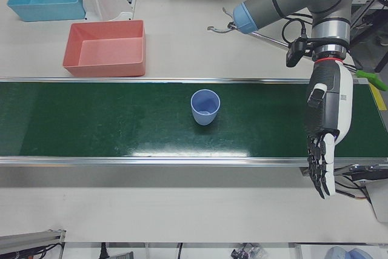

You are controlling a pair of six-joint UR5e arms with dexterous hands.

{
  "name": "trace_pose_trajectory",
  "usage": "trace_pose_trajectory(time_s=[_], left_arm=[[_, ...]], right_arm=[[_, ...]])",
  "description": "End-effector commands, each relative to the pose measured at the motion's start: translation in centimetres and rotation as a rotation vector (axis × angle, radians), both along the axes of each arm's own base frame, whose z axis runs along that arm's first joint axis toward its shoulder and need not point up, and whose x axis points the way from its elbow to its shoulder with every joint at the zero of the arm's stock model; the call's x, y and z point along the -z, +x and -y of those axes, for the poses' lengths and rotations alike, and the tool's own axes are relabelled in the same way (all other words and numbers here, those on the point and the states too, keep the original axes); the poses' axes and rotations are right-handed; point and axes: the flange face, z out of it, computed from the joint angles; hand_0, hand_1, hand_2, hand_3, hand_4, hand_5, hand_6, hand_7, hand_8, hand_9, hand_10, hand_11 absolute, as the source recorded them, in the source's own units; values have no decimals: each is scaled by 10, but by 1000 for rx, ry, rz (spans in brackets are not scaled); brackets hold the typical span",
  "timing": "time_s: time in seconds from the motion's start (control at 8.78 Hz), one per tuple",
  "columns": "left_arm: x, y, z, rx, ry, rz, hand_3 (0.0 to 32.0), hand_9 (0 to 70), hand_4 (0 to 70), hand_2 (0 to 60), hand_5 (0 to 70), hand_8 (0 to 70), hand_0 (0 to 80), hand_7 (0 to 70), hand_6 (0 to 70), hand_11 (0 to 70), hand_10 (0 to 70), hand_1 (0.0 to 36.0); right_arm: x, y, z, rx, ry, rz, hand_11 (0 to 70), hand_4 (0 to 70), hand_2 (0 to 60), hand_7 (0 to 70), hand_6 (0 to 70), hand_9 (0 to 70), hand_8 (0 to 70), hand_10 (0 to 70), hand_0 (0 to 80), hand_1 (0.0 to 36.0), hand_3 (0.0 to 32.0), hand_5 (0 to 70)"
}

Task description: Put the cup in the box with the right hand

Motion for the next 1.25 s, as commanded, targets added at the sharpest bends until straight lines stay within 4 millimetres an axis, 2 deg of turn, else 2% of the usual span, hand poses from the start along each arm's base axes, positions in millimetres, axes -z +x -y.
trace_pose_trajectory(time_s=[0.0, 0.11, 0.23, 0.34, 0.46, 0.8, 1.14], left_arm=[[0, 0, 0, 0, 0, 0, 0, 0, 0, 0, 0, 0, 0, 0, 0, 0, 0, 0], [0, 0, 0, -1, 0, 0, 0, 0, 0, 0, 0, 0, 0, 0, 0, 0, 0, 0], [0, 0, 0, 0, 0, 0, 0, 0, 0, 0, 0, 0, 0, 0, 0, 0, 0, 0], [0, 0, 0, -1, 0, 0, 0, 0, 0, 0, 0, 0, 0, 0, 0, 0, 0, 0], [0, 0, 0, -1, 0, 0, 0, 0, 0, 0, 0, 0, 0, 0, 0, 0, 0, 0], [0, 0, 0, -1, 0, 0, 0, 0, 0, 0, 0, 0, 0, 0, 0, 0, 0, 0], [0, 0, 0, -1, 0, 0, 0, 0, 0, 0, 0, 0, 0, 0, 0, 0, 0, 0]], right_arm=[[-1, -4, -2, 6, 1, 0, 56, 326, 0, 246, 49, 35, 0, 28, 537, 92, 0, 40], [1, -2, -4, 5, 4, 1, 55, 318, 0, 238, 46, 33, 0, 28, 535, 96, 14, 41], [-1, -1, -4, 2, 2, 1, 56, 256, 0, 238, 27, 33, 0, 28, 535, 98, 206, 42], [-1, -1, -4, 2, 2, 1, 52, 176, 0, 212, 3, 28, 0, 25, 532, 103, 320, 45], [-4, 0, -6, 0, -2, 0, 48, 142, 0, 155, 0, 17, 0, 22, 530, 98, 320, 44], [-3, 2, -5, -4, -1, 2, 60, 181, 0, 170, 0, 20, 0, 30, 528, 97, 320, 43], [-3, 3, -6, -4, -1, 2, 65, 190, 0, 180, 1, 22, 0, 34, 530, 99, 320, 44]])
